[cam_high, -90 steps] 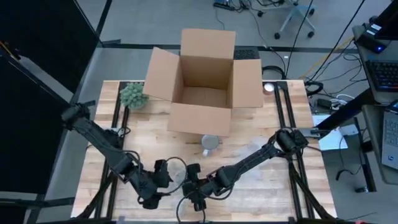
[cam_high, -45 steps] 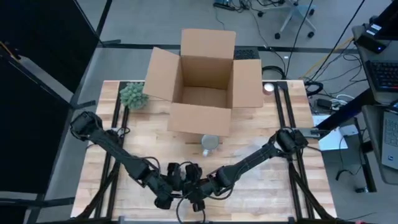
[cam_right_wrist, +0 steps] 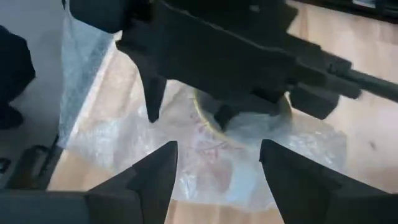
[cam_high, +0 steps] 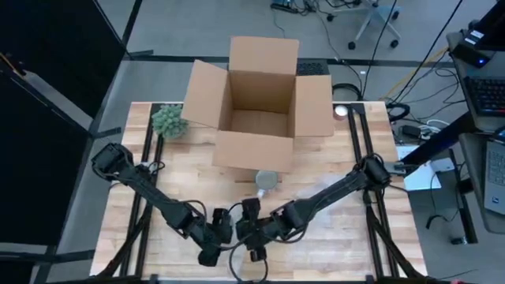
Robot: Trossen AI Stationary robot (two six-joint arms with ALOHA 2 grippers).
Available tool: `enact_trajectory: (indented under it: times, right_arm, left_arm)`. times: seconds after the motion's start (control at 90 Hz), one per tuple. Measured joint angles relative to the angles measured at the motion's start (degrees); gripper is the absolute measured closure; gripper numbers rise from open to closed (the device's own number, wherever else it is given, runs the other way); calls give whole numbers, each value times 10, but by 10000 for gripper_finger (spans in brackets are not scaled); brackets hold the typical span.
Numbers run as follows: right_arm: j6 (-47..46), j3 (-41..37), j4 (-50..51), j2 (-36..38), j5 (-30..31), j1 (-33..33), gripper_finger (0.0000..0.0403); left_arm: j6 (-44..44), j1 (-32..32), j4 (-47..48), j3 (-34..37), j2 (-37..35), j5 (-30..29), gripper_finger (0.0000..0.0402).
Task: Wrap mug
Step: Wrap the orange mug with bubble wrap
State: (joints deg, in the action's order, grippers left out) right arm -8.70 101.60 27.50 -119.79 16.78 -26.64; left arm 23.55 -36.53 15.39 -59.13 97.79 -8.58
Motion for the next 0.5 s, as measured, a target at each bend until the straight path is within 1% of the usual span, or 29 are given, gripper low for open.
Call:
enact_trajectory:
  times: [0.189,0.356,0.5]
  right_arm:
    - [8,0,-36,-31,-7,17,186]
    - [7,2,-34,-59,-13,15,186]
    - [1,3,-37,-64,-14,10,186]
  left_arm:
    - [0,0,-1,0,0,-2,157]
    - [0,0,-1,-4,0,-3,157]
    - [1,0,38,-26,-2,-3,157]
